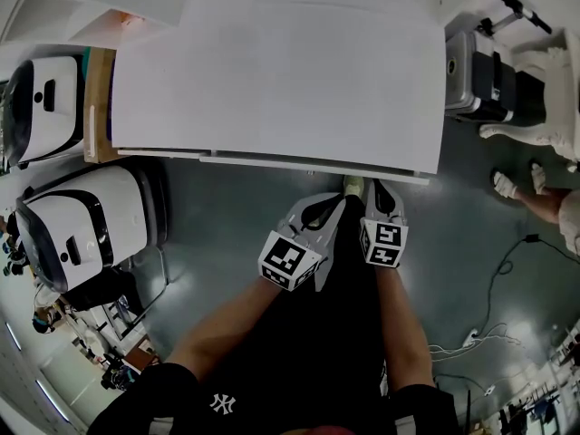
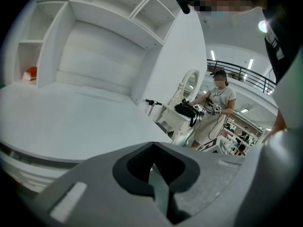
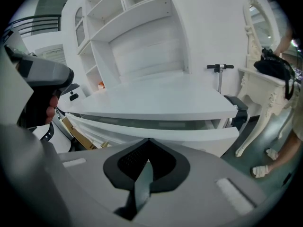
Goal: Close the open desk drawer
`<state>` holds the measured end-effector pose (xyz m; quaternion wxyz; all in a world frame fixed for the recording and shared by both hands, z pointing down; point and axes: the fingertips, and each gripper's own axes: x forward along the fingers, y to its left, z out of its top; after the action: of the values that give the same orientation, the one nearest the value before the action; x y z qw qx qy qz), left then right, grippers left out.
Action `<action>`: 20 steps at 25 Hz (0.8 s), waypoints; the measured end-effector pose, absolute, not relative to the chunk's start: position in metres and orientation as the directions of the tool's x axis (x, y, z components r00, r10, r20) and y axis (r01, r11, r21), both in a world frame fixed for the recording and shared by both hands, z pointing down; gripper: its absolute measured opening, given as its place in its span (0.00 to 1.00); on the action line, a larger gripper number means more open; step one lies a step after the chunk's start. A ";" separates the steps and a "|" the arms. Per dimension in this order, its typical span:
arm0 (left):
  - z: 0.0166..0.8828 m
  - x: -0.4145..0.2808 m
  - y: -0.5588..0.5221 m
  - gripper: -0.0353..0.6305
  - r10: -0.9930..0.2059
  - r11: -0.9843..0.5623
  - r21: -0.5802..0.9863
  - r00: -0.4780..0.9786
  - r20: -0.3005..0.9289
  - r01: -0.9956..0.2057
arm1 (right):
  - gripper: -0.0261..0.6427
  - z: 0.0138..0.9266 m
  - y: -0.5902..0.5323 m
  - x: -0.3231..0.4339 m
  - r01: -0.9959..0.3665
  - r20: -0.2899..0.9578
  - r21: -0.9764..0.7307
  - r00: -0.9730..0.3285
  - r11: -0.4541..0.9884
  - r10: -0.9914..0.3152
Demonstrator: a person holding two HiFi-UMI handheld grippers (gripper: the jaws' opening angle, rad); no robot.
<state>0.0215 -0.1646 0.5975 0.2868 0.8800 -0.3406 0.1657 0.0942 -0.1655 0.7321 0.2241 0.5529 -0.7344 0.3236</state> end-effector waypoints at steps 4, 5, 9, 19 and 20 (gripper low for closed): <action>0.601 0.024 -0.167 0.05 -0.505 -0.598 0.388 0.706 0.497 -0.701 | 0.07 0.732 -0.172 0.096 -0.957 0.681 -0.228 -0.290 0.181 -0.672; 0.602 0.025 -0.167 0.05 -0.505 -0.598 0.386 0.704 0.500 -0.702 | 0.07 0.733 -0.173 0.096 -0.956 0.681 -0.226 -0.291 0.184 -0.672; 0.604 0.028 -0.170 0.05 -0.506 -0.594 0.385 0.700 0.504 -0.707 | 0.07 0.733 -0.181 0.096 -0.957 0.678 -0.223 -0.290 0.187 -0.676; 0.607 0.031 -0.179 0.05 -0.509 -0.587 0.381 0.691 0.513 -0.715 | 0.07 0.733 -0.200 0.100 -0.965 0.669 -0.218 -0.256 0.146 -0.697; 0.607 0.030 -0.180 0.05 -0.510 -0.584 0.381 0.690 0.514 -0.716 | 0.07 0.733 -0.202 0.100 -0.966 0.669 -0.218 -0.253 0.141 -0.699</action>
<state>0.0302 -0.1802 0.6074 0.2902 0.8722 -0.3515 0.1777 0.0996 -0.2019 0.7329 0.2105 0.5738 -0.7254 0.3166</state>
